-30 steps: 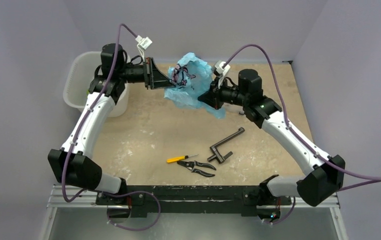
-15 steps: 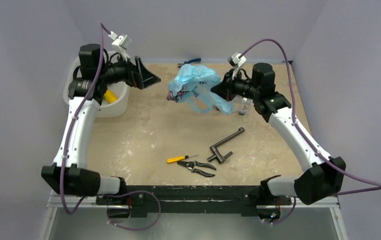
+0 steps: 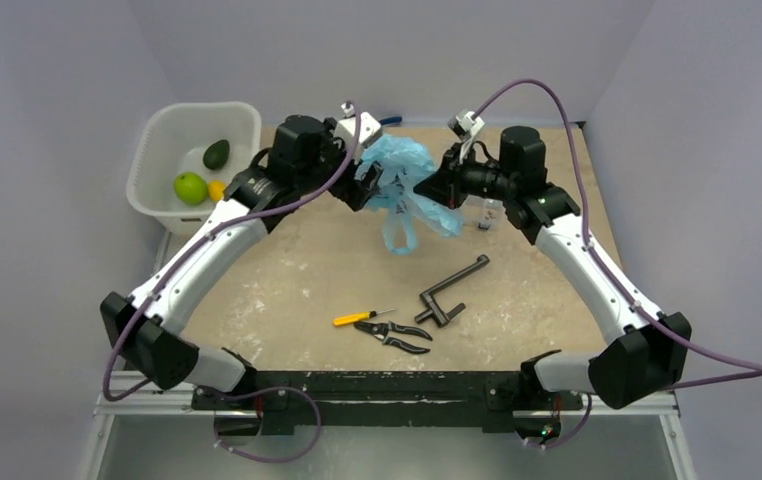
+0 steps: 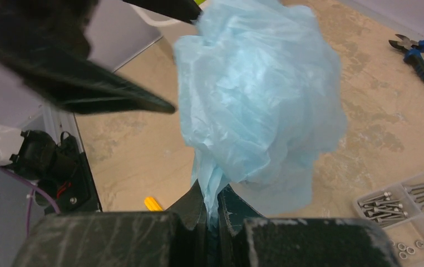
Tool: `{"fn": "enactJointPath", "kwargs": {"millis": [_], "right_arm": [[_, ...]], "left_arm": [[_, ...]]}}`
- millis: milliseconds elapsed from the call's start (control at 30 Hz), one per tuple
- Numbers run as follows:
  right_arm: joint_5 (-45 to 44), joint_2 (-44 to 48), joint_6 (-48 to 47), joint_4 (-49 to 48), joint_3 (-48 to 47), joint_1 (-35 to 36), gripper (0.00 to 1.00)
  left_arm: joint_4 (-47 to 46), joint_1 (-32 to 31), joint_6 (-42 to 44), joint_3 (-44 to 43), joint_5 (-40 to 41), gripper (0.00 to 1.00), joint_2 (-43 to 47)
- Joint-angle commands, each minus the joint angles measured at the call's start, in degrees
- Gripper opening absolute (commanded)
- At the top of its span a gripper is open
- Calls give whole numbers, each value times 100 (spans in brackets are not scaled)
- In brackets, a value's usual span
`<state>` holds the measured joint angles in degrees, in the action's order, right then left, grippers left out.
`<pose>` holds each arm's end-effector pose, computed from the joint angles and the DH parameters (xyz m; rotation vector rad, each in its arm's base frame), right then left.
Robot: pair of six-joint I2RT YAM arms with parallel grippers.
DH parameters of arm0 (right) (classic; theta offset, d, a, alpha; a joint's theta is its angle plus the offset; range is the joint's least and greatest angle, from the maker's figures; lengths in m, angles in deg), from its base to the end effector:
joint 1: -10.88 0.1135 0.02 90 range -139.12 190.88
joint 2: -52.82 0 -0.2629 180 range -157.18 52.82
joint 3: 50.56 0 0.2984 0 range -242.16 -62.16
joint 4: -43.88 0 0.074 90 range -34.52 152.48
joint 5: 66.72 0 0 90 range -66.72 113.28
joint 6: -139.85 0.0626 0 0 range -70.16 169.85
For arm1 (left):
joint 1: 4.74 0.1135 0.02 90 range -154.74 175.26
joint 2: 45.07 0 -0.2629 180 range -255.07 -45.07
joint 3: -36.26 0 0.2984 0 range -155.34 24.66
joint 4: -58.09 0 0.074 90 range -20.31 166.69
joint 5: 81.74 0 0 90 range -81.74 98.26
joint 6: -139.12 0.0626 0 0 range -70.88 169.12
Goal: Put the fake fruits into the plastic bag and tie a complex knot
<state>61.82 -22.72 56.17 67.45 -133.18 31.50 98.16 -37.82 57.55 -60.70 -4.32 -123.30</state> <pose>0.3310 0.1662 0.3699 -0.7053 1.7648 0.9451 0.3066 -0.2160 0.4175 0.8329 1.7814 -0.4970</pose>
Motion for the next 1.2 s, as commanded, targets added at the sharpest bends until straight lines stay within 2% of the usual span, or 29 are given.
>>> {"fn": "enactJointPath", "kwargs": {"millis": [0,67,100,133,200,267,300,333,400,433,467,533,600,733,833,933,967,1067,1100,1167], "right_arm": [[548,341,-798,592,-335,0,0],[485,434,-1561,1227,-376,-37,0],[400,488,-1920,1482,-354,-69,0],[336,561,-2193,1647,-302,-127,0],[298,663,-2708,1867,-199,-241,0],[290,705,-3064,1989,-208,-253,0],[341,700,-3109,1991,-234,-251,0],[354,687,-3062,1953,-255,-247,0],[369,658,-3085,1920,-278,-250,0],[468,656,-3081,1877,-261,-249,0],[531,663,-3028,1793,-221,-238,0],[592,664,-2949,1680,-174,-219,0],[653,656,-2904,1640,-175,-193,0],[773,685,-2791,1537,-172,-123,0],[859,753,-2787,1525,-165,-57,0],[902,842,-2909,1564,-161,-38,0],[881,874,-2938,1596,-156,-38,0],[962,973,-3156,1773,-171,-43,0],[979,993,-3287,1924,-228,-42,0],[948,1052,-3368,2100,-265,-41,0]], "left_arm": [[363,351,341,-412,870,75,-269],[472,944,88,-407,-375,39,-177],[534,1291,-58,-392,-1224,16,-141],[551,1711,-226,-360,-2253,0,-115],[520,2327,-539,-277,-3620,0,-138],[939,2587,-200,-395,-4246,0,-206],[1151,2598,118,-489,-4441,9,-194],[1278,2554,391,-556,-4670,38,-149],[1119,2365,626,-544,-4886,83,50],[951,2127,671,-517,-4817,97,99],[972,1874,842,-593,-4617,100,79],[1264,1302,1350,-865,-4190,100,-61],[1250,894,1494,-931,-3884,100,-181],[531,423,1637,-662,-3176,100,-331],[541,212,1840,-823,-2816,96,-665],[564,154,1815,-1064,-2710,66,-952],[592,157,1793,-1108,-2660,60,-1025],[932,168,2062,-1151,-2769,54,-1110],[966,185,2156,-1075,-2901,47,-1079],[952,205,2266,-930,-3141,18,-955]]}}
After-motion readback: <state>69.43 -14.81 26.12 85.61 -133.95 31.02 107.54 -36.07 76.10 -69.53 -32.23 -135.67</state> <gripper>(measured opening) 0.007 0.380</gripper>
